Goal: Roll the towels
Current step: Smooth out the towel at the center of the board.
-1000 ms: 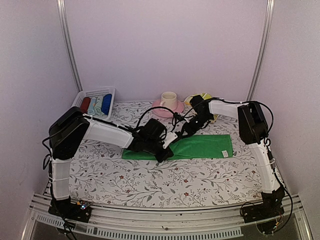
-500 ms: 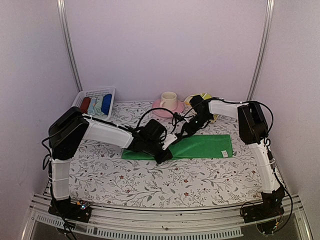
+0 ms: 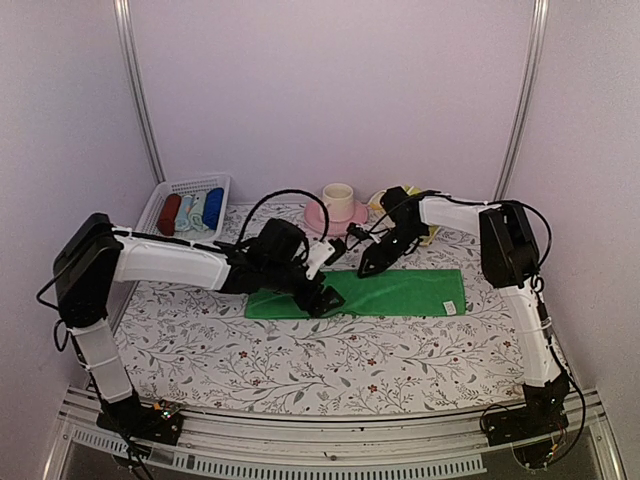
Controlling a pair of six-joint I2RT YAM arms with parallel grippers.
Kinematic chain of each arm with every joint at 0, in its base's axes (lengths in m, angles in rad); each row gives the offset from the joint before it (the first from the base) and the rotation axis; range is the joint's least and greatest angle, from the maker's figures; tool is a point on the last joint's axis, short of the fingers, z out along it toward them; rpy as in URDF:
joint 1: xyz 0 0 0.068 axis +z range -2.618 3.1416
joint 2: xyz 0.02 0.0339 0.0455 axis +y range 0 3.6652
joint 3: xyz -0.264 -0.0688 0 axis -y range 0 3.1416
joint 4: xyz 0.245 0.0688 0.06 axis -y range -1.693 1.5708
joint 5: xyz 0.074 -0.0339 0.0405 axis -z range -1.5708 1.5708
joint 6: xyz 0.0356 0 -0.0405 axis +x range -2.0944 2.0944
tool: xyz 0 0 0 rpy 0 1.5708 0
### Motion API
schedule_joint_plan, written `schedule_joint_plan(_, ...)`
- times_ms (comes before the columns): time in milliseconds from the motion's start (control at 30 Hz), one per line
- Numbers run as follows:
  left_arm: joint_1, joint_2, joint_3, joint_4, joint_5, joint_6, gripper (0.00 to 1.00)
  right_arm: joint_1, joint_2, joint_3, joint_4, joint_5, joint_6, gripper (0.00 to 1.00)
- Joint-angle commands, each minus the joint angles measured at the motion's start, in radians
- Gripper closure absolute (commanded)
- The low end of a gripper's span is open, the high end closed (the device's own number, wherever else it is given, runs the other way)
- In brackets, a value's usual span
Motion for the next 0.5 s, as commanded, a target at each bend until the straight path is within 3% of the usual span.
schedule_joint_plan(0, 0.096, -0.150, -0.072, 0.142, -0.027, -0.085, 0.13, -0.070, -0.168, -0.046, -0.039, 0.034, -0.040, 0.50)
schedule_joint_plan(233, 0.239, -0.124, -0.116, 0.131, -0.013, -0.200, 0.33, -0.165, -0.384, -0.297, -0.035, 0.001, -0.107, 0.44)
schedule_joint_plan(400, 0.278, -0.030, -0.091, 0.099, -0.024, -0.229, 0.56, -0.180, -0.496, -0.542, -0.030, -0.016, -0.170, 0.55)
schedule_joint_plan(467, 0.277, -0.004, -0.084, 0.096, -0.026, -0.234, 0.58, -0.181, -0.514, -0.609, -0.010, -0.019, -0.177, 0.59)
